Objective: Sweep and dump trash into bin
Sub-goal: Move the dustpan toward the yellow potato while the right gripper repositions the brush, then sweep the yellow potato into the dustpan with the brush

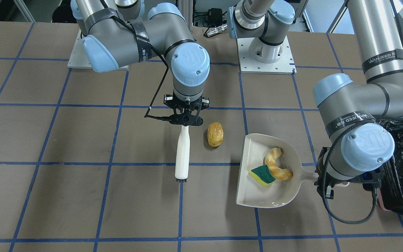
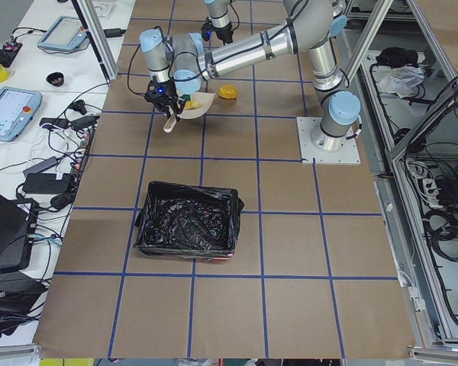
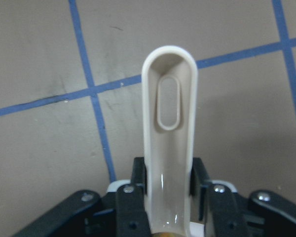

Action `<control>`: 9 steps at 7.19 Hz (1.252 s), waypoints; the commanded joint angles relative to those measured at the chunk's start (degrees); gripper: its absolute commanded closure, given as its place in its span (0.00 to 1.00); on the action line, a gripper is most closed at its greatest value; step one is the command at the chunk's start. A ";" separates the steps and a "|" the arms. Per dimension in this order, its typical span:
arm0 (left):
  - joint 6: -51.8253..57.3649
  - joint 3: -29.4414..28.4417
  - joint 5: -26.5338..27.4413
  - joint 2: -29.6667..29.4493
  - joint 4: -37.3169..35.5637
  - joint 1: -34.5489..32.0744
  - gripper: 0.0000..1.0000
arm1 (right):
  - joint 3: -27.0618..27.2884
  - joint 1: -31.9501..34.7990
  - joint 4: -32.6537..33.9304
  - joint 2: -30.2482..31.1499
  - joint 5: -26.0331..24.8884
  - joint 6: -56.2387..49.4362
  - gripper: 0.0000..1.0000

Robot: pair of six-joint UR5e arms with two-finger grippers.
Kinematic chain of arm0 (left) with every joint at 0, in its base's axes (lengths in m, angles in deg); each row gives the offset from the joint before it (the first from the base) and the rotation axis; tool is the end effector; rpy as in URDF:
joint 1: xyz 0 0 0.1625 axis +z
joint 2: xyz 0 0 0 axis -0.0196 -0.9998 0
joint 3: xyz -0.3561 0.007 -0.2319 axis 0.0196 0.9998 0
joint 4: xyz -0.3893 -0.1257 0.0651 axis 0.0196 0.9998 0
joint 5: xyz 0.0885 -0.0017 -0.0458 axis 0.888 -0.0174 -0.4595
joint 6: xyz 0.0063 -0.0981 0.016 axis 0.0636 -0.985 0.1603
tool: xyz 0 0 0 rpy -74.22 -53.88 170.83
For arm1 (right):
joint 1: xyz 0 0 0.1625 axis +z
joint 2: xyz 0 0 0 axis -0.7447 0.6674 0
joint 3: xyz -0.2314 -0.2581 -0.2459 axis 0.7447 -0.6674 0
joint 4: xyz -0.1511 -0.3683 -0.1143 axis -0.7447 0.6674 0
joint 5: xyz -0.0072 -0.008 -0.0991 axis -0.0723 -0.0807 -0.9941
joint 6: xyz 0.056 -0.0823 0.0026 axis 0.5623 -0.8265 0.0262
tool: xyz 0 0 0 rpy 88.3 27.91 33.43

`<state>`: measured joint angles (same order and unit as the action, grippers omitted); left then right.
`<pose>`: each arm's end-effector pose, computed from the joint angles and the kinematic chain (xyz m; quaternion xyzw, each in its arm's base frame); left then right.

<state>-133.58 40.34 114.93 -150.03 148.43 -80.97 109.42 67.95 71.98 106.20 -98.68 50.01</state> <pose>-0.0178 -0.6588 0.3011 -0.6226 0.7705 -0.0204 0.1355 0.3821 -0.4566 0.3072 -0.0237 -0.9901 -0.1371 0.0186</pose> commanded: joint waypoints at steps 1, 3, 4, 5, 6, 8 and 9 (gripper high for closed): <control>-2.18 10.33 0.41 5.40 -0.55 0.88 1.00 | 6.08 0.11 0.13 5.33 0.49 1.04 0.97; -8.24 18.60 0.32 8.48 -5.11 0.80 1.00 | 13.53 0.64 2.74 8.59 1.81 3.78 1.00; -9.39 21.43 0.41 9.98 -7.30 0.80 1.00 | 18.09 1.86 8.33 9.47 1.81 4.30 1.00; -10.27 23.72 0.50 12.43 -7.41 0.80 1.00 | 20.66 3.00 13.43 9.31 1.81 5.87 1.00; -10.45 25.30 0.58 15.58 -7.41 0.80 1.00 | 20.60 5.01 14.01 9.04 1.73 9.11 1.00; -11.06 25.58 3.20 17.63 -7.50 0.88 1.00 | 20.60 9.50 16.89 8.26 1.73 12.63 1.00; -10.98 26.19 3.57 18.42 -7.50 0.88 1.00 | 20.60 9.95 17.61 7.12 1.64 13.00 1.00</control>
<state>-144.43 65.93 117.43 -132.74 140.97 -80.08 129.97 76.66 88.20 114.40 -96.97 61.68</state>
